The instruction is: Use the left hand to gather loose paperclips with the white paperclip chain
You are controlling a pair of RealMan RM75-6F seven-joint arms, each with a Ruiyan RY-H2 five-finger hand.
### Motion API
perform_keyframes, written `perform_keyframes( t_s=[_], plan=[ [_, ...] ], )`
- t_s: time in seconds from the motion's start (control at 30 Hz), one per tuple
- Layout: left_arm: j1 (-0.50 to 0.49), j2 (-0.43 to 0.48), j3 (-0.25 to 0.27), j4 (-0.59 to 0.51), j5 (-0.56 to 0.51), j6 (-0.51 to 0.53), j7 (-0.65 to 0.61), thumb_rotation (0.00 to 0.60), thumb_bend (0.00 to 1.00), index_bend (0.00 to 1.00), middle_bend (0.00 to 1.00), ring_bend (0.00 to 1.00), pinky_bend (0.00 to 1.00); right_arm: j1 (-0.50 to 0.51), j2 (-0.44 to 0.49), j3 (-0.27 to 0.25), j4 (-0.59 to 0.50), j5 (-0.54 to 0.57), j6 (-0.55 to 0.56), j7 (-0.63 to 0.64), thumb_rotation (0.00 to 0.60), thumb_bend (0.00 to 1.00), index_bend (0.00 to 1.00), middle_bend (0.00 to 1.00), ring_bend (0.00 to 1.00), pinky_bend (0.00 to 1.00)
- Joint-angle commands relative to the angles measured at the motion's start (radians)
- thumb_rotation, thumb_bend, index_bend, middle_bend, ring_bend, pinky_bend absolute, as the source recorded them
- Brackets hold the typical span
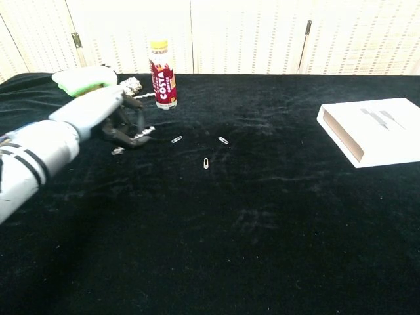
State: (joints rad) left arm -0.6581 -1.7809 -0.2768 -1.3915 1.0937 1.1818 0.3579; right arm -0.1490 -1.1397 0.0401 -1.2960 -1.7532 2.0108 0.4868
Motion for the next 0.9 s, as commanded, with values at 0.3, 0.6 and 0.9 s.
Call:
perform_keyframes(
  t_s=[0.3, 0.6, 0.9],
  plan=[
    [0.024, 0.052, 0.012, -0.021, -0.012, 0.016, 0.041, 0.6, 0.36, 0.33, 1.0, 1.0, 1.0, 0.039, 0.025, -0.002, -0.038, -0.013, -0.051, -0.031, 0.6, 0.21, 0.0, 0.0, 0.0, 0.0],
    [0.044, 0.144, 0.029, -0.105, -0.05, 0.025, 0.151, 0.6, 0.17, 0.0, 1.0, 1.0, 1.0, 0.047, 0.027, -0.006, -0.045, -0.017, -0.057, -0.042, 0.6, 0.21, 0.0, 0.0, 0.0, 0.0],
    [0.096, 0.279, 0.105, -0.267, 0.029, 0.059, 0.162, 0.6, 0.17, 0.0, 0.8, 0.9, 0.96, 0.047, 0.025, -0.01, -0.048, -0.018, -0.057, -0.061, 0.6, 0.21, 0.0, 0.0, 0.0, 0.0]
  ],
)
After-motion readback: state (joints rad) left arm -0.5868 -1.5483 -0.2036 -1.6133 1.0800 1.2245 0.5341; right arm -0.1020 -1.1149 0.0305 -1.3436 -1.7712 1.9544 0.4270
